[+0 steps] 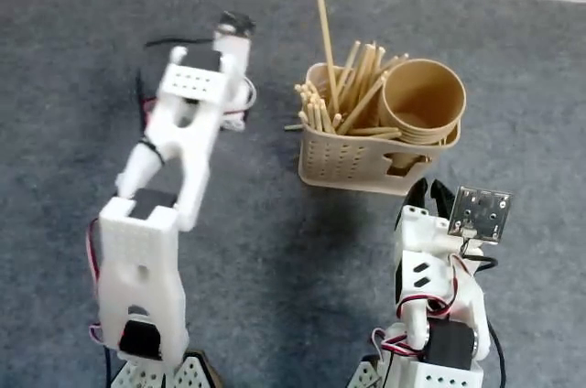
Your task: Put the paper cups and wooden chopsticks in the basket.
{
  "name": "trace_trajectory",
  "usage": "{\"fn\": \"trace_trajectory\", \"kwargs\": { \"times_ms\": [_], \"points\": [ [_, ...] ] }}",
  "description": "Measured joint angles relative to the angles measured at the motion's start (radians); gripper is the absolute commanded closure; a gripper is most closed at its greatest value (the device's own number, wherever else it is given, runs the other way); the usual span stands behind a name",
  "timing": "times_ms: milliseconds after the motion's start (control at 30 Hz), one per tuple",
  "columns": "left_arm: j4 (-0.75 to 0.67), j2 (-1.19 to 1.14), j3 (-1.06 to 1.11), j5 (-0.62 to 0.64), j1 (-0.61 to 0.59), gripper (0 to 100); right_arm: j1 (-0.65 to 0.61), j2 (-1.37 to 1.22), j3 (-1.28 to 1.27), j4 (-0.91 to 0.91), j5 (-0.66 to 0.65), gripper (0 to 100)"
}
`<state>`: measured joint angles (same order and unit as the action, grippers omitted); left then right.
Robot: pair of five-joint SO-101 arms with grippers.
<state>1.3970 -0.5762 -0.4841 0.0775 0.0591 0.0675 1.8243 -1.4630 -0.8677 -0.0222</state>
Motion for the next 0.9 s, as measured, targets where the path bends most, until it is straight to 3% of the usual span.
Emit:
{"fn": "trace_trajectory", "kwargs": {
  "times_ms": [167, 433, 700, 900],
  "points": [
    [0.021, 0.110, 0.051, 0.005, -0.048, 99, 0.100, 0.000, 0.002, 0.000, -0.071, 93.0],
    [-0.037, 0.391, 0.361, 0.005, -0.143, 99, 0.207, -0.054, 0.112, 0.000, -0.110, 93.2],
    [-0.258, 0.736, 0.821, 0.005, -0.272, 99, 0.259, -0.517, 0.433, 0.000, -0.124, 93.2],
    [-0.342, 0.914, 1.091, 0.005, -0.408, 99, 0.310, -0.895, 0.660, 0.003, -0.126, 93.2]
  ]
}}
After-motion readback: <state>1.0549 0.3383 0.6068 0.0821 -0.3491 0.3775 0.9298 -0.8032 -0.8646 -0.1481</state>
